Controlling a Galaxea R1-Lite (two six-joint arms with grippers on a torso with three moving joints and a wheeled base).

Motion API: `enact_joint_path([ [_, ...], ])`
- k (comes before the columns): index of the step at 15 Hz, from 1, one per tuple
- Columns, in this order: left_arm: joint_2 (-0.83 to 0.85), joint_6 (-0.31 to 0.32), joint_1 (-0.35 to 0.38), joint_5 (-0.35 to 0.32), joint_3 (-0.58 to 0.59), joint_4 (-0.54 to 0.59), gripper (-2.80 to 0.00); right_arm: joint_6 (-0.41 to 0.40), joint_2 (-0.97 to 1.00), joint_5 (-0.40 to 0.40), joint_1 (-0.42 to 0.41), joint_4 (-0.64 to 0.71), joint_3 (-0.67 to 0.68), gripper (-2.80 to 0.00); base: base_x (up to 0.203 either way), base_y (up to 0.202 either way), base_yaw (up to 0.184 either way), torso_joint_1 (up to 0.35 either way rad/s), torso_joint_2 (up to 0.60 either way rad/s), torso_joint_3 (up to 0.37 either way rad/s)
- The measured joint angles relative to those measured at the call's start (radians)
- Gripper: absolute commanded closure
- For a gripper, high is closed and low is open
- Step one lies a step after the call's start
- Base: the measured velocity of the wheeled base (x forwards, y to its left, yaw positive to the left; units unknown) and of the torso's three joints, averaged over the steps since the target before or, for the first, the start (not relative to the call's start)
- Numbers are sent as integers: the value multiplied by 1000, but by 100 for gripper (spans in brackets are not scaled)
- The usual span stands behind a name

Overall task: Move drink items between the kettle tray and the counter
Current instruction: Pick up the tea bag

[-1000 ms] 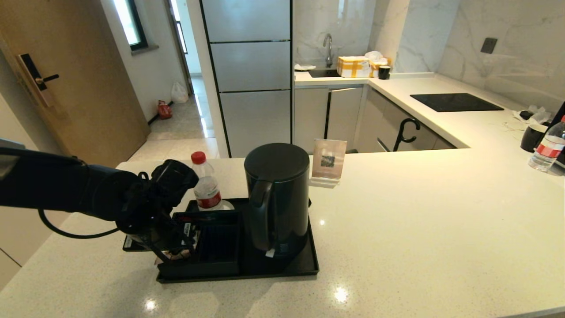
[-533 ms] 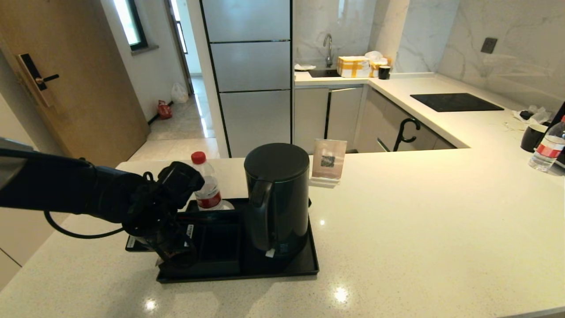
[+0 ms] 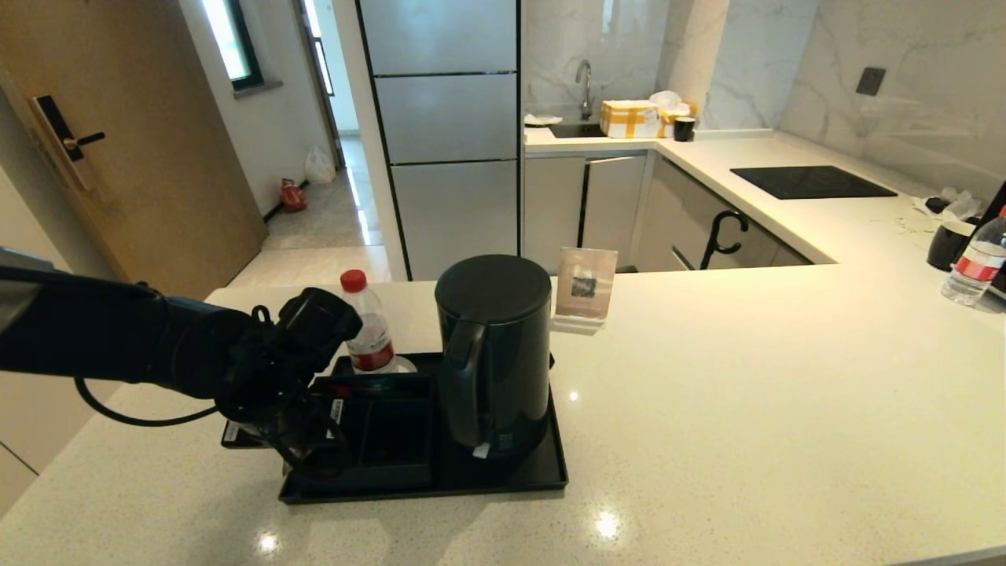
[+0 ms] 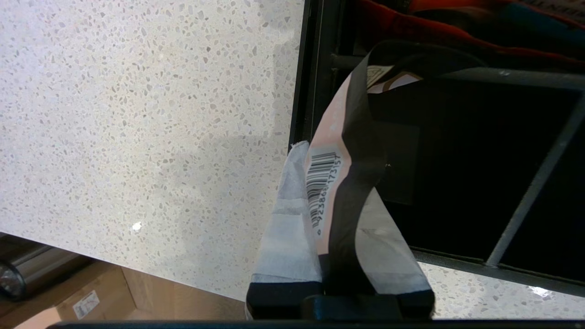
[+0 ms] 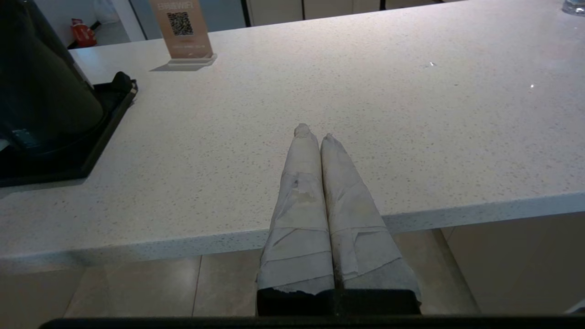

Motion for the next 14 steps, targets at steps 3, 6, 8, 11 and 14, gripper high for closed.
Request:
enact_joint_path([
  [3,-1,0,1,1,1,1,0,0,0,-2,0,0,0,0,0,0,0,0,0,0],
  [6,0,-2,1,1,3,-1,-280,0,0,-1,0,0,0,0,0,0,0,0,0,0],
  [8,2,-3,1,6,6,2,-280,0,0,-2,0,0,0,0,0,0,0,0,0,0],
  [11,6,-3,1,22,3,0,-280,0,0,0,0,0,0,0,0,0,0,0,0,0],
  [14,7,-4,1,40,0,-1,-280,0,0,0,0,0,0,0,0,0,0,0,0,0],
])
